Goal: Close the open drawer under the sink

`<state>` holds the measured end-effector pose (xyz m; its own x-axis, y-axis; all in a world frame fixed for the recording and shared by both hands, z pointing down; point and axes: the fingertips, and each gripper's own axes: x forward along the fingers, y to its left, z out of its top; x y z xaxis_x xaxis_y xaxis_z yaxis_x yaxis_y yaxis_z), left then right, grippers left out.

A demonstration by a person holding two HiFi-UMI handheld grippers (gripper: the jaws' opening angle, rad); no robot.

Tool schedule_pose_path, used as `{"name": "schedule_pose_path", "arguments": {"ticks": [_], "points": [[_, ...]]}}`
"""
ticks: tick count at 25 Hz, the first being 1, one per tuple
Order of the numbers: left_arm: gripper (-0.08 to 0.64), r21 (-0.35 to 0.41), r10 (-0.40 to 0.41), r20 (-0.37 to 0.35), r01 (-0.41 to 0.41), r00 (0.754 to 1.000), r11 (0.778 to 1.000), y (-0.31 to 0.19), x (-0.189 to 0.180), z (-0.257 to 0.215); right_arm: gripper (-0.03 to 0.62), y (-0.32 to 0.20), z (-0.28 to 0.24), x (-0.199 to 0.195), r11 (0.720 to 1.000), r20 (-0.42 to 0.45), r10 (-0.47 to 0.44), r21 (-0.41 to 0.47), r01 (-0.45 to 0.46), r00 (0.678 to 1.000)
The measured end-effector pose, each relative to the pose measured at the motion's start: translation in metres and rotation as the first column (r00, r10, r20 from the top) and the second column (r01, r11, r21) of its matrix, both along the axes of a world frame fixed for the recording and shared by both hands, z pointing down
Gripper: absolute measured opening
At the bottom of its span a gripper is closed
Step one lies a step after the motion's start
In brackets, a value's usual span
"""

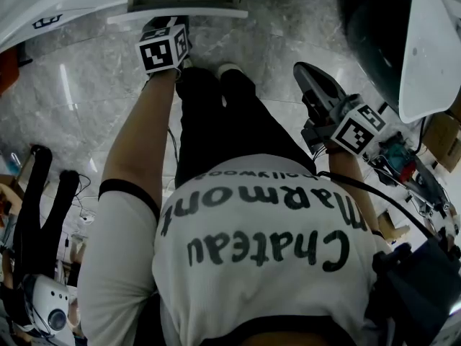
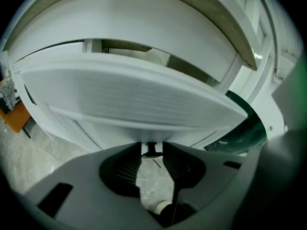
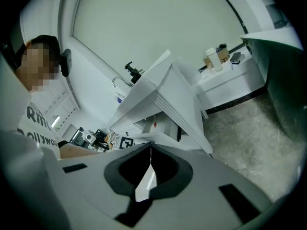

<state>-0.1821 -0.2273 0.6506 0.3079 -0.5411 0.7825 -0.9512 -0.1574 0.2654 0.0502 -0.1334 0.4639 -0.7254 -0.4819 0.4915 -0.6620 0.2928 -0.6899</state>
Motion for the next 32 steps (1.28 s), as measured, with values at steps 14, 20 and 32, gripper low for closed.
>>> {"name": "schedule_pose_path", "arguments": {"ticks": [14, 20, 32], "points": [[0.137, 0.039, -0.005, -0.001, 0.005, 1.000, 0.999, -0.014, 0.003, -0.007, 0.012, 0.000, 0.004, 0.004, 1.000, 0.007, 0.020, -0.009, -0.020, 1.000], [0.140, 0.069, -0.022, -0.005, 0.022, 1.000, 0.997, -0.014, 0.003, -0.006, 0.012, 0.003, 0.007, 0.005, 0.999, 0.012, 0.021, -0.026, -0.021, 1.000], [0.140, 0.108, -0.046, -0.018, 0.048, 0.999, 0.993, -0.019, 0.004, -0.008, 0.012, 0.007, 0.013, 0.008, 0.999, 0.014, 0.023, -0.045, -0.022, 1.000]]}}
